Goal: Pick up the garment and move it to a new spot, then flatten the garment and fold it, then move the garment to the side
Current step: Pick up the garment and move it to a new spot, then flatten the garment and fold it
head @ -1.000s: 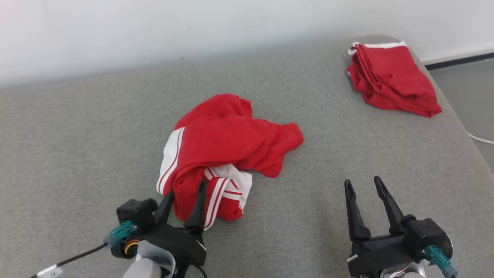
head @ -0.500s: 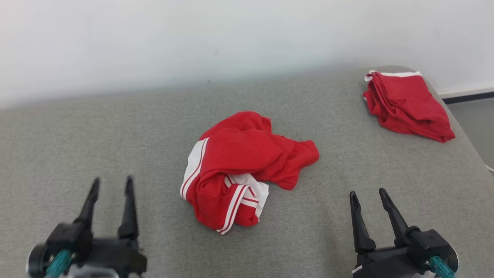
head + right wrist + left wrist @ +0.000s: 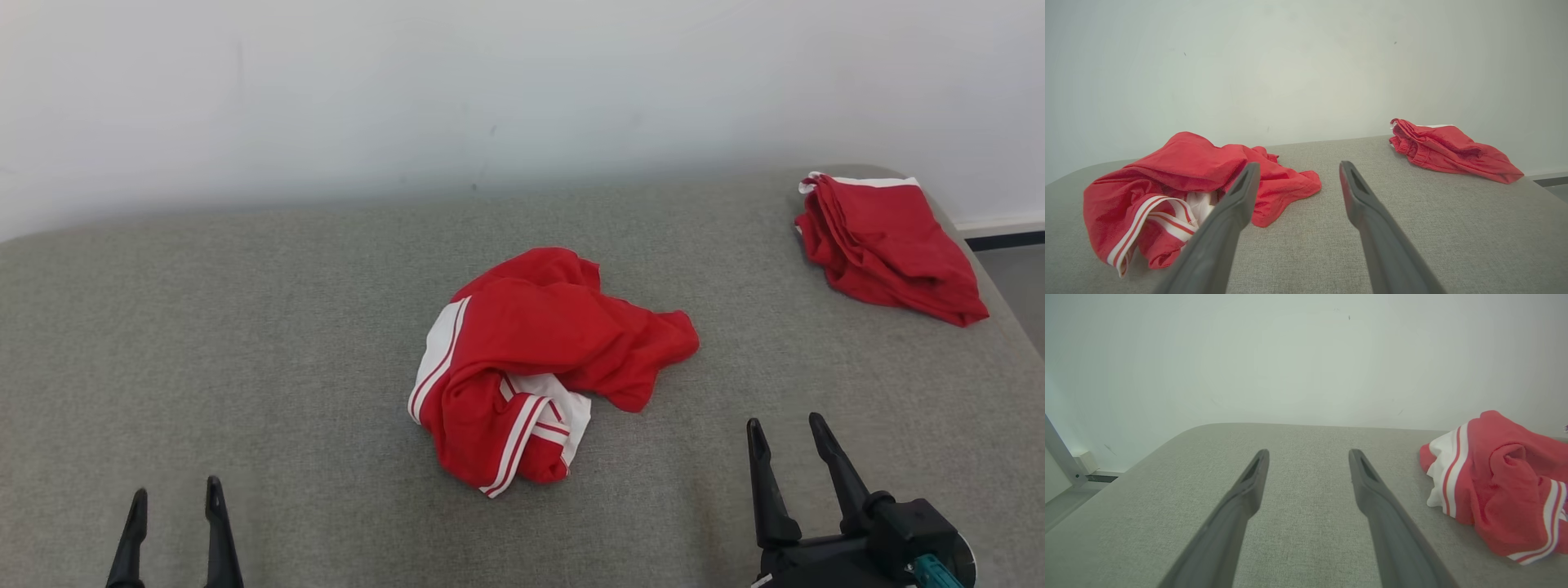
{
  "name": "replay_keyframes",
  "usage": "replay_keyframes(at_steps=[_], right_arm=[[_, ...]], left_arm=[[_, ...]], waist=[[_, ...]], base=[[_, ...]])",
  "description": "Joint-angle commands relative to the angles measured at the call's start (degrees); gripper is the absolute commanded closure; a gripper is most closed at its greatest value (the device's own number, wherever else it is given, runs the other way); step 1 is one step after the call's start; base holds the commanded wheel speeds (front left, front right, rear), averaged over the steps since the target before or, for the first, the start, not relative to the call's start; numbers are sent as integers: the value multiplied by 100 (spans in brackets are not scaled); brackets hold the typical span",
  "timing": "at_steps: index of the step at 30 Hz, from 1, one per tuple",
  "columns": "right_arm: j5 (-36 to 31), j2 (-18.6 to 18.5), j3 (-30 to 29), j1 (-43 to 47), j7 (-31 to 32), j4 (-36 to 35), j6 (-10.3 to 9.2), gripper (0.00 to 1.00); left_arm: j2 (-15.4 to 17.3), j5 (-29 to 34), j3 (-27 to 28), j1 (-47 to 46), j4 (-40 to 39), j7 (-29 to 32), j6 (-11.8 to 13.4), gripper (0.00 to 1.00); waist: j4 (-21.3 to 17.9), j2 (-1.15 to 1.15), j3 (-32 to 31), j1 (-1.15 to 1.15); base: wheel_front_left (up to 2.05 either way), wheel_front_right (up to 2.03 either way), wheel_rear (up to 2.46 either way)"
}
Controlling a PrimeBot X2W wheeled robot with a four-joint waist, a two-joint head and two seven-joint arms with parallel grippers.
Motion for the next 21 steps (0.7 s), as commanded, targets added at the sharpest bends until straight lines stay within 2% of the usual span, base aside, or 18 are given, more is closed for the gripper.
replay_keyframes(at_steps=[1,6,11,21], right_arm=[[21,8,26,71,1,-7,5,0],[67,7,83,173,1,46,5,0],[108,8,150,271,1,88,5,0],[133,8,270,353,1,121,5,0]], left_arm=[[-77,84,108,128,1,-17,-46,0],[-286,258,335,259,148,-17,-280,0],[-412,395,465,274,198,-17,-392,0],[-496,834,338,387,270,-17,-689,0]], waist=[[55,0,-32,0],[161,0,-71,0],[201,0,-95,0],[252,0,-128,0]], base=[[0,0,0],[0,0,0],[0,0,0],[0,0,0]])
